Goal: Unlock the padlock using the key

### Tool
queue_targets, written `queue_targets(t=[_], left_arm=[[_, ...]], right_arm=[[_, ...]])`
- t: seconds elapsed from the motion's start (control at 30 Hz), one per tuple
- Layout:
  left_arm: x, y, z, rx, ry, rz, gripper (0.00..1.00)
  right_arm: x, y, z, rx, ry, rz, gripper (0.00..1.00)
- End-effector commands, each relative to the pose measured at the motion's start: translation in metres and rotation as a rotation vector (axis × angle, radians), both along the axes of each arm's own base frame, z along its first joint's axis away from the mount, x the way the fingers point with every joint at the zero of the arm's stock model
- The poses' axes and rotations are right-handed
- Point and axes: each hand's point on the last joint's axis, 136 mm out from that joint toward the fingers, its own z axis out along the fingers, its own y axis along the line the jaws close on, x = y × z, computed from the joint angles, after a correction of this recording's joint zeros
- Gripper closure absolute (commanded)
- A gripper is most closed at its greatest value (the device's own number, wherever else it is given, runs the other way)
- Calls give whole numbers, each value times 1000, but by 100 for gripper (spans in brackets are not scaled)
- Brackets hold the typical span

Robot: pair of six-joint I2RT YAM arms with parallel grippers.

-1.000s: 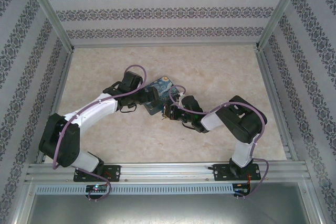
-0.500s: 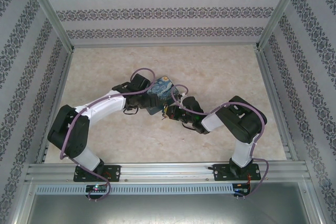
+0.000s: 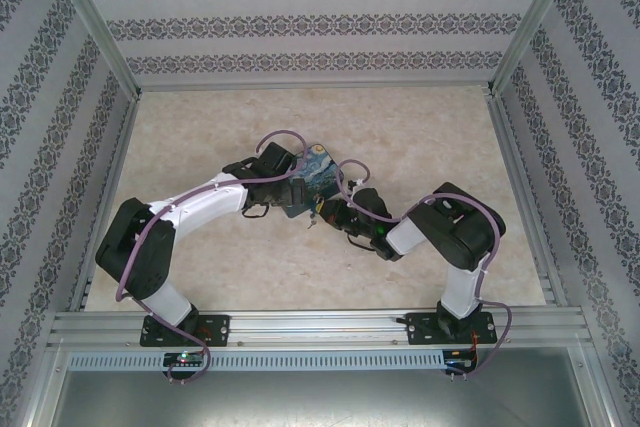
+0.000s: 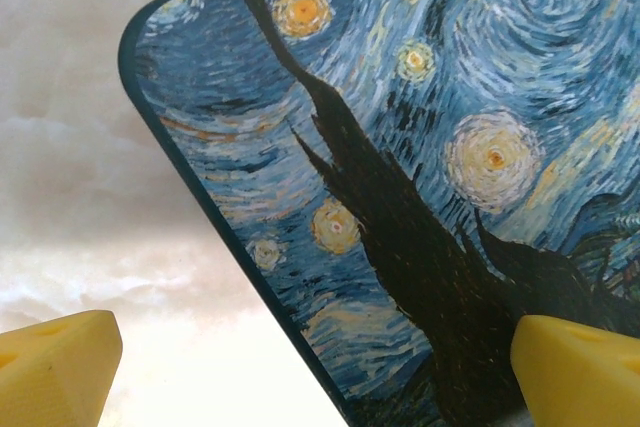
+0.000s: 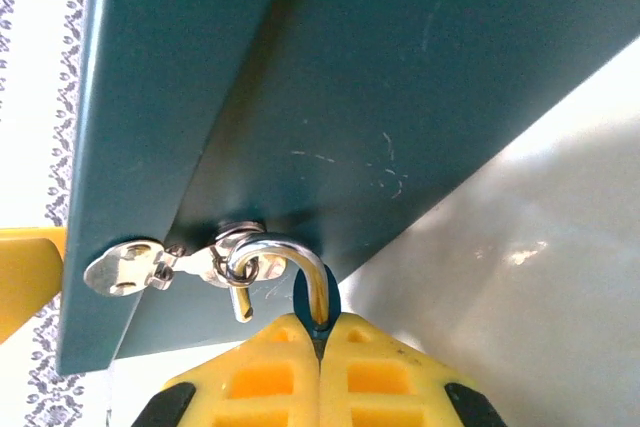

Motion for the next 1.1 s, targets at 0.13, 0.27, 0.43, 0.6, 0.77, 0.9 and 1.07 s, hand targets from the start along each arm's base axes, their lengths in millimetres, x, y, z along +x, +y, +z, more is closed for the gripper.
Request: queue_targets(t=[0.13, 0.27, 0.43, 0.6, 0.77, 0.9, 1.07], left_arm=[[-30, 24, -44, 153, 133, -14, 0], [-32, 25, -48, 161, 144, -18, 0], [-34, 24, -54, 163, 160, -19, 0], [-35, 23, -59, 162, 172, -18, 0], [-34, 21, -59, 155, 173, -19, 0], [-33, 18, -62, 151, 182, -25, 0], [-33, 14, -64, 165, 188, -37, 0]], right_arm=[[23, -17, 0, 36, 22, -107, 100], [28, -23, -1, 33, 38, -115, 100], [39, -31, -1, 50, 58, -150, 100], [56, -44, 2, 67, 69, -182, 100], [58, -73, -1, 63, 97, -208, 100], [58, -78, 0, 60, 102, -194, 100], [60, -69, -3, 53, 110, -154, 100]])
